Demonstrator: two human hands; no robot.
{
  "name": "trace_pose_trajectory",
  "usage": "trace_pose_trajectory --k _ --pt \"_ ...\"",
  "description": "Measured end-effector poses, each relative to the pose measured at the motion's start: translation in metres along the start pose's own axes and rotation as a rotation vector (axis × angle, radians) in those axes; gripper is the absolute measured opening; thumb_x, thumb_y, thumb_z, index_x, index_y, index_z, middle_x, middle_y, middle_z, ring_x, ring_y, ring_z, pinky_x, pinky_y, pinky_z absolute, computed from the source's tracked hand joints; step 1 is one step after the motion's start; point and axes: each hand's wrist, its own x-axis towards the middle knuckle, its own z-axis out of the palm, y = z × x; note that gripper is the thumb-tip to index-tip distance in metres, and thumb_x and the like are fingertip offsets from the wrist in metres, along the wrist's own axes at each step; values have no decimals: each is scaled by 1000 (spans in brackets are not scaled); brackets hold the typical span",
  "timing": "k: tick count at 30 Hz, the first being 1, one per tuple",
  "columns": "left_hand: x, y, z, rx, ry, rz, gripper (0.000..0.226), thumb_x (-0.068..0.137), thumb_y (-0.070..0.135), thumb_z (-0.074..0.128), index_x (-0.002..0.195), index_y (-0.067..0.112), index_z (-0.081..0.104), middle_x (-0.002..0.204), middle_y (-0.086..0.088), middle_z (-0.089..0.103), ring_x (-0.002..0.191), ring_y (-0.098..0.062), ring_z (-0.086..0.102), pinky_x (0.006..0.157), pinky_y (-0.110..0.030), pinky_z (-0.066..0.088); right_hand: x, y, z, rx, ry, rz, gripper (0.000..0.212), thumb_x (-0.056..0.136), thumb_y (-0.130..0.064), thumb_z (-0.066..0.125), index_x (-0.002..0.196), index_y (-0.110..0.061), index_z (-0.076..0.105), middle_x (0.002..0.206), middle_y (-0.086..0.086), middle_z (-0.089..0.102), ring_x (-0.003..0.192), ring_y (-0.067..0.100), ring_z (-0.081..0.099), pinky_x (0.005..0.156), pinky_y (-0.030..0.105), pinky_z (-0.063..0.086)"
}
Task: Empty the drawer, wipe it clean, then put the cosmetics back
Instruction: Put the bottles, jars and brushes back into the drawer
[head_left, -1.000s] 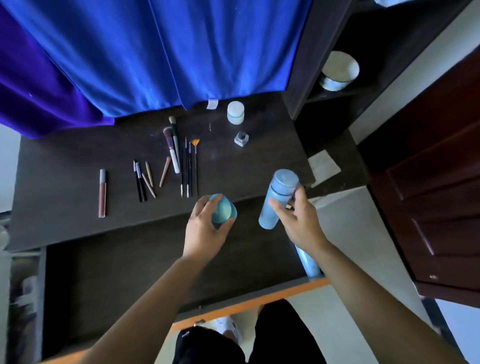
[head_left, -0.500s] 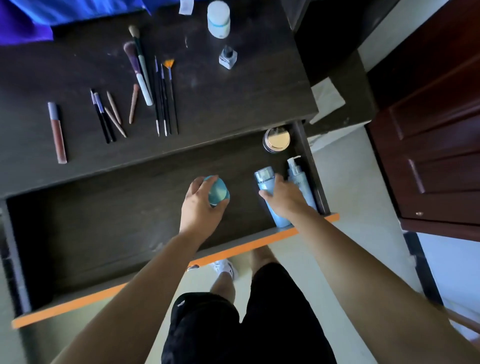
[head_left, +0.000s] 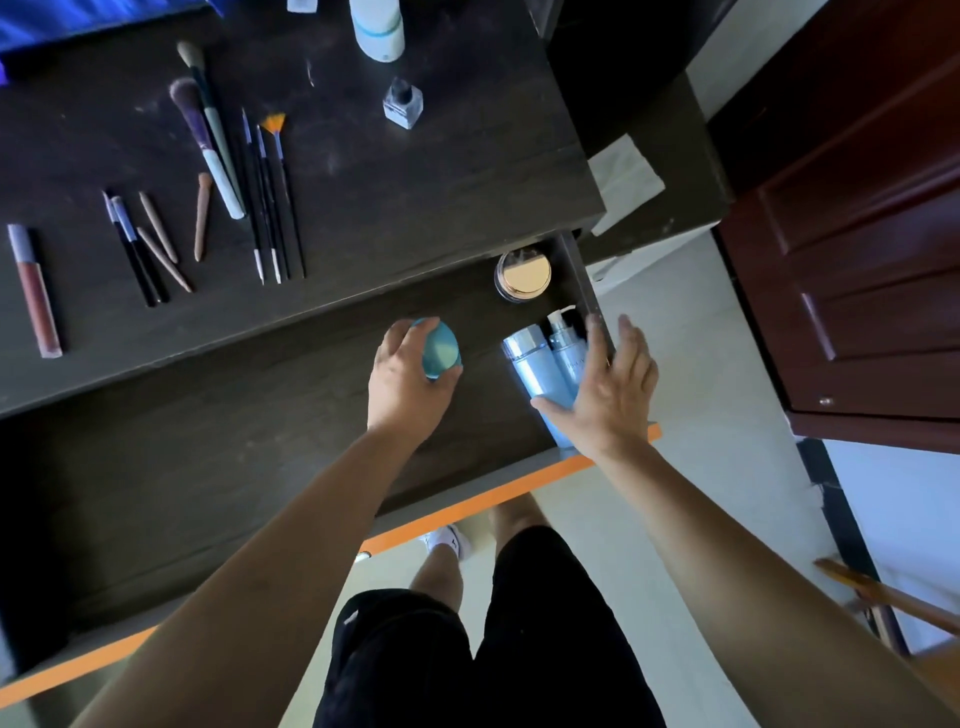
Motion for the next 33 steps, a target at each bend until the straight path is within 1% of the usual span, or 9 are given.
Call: trace_pose_trajectory --k 3,6,12,16,18,21,23,30,33 --pt "9 5 20 -3 17 5 58 78 21 76 132 19 55 134 -2 51 122 -23 49 100 -37 46 2 9 10 191 -205 189 131 60 -82 66 155 -25 -5 156 13 22 139 36 32 111 52 31" --pt "18 10 38 -26 32 -4 60 80 16 74 135 19 52 143 -4 44 130 -25 43 103 -39 45 1 11 16 187 -180 180 131 60 -84 65 154 -26 -6 146 11 31 126 31 44 101 49 42" --pt "25 18 51 -126 94 -84 76 81 24 75 147 21 36 157 -8 23 138 -25 38 101 -38 48 0 9 23 109 -85 158 134 58 -88 60 155 -19 -2 141 13 33 120 31 45 96 49 44" --pt "25 18 56 -490 60 -374 77 80 37 73 145 23 34 142 -3 46 118 -14 59 99 -33 51 2 7 25 106 -49 145 134 58 -86 62 155 -17 0 142 14 33 120 33 45 95 50 44" --pt "31 20 58 -558 57 -463 66 83 33 70 141 22 39 132 0 58 112 -9 62 91 -27 54 4 7 26 99 -37 145 135 57 -86 61 155 -17 0 142 14 34 120 33 45 95 50 44" --pt "43 26 58 -535 86 -463 56 87 27 68 137 20 45 124 3 64 103 -4 64 72 -10 46 6 7 27 101 -28 145 136 56 -87 60 155 -17 0 141 14 35 119 33 46 93 50 46" --pt "50 31 60 -515 89 -442 55 88 28 68 137 19 46 124 4 64 101 -4 64 69 -7 43 6 7 26 107 -30 138 135 57 -87 61 155 -16 1 142 14 35 120 33 46 94 51 46" --pt "54 30 59 -459 19 -379 55 88 29 66 139 21 46 129 5 61 111 -8 61 98 -30 50 3 6 23 114 -28 141 134 58 -85 61 156 -17 1 140 13 35 119 31 45 94 48 45" --pt "34 24 44 -285 -30 -317 61 91 32 62 146 21 38 143 -1 48 126 -14 51 102 -26 41 2 7 21 122 -33 141 133 58 -86 61 156 -18 1 143 14 33 122 31 45 96 48 45"
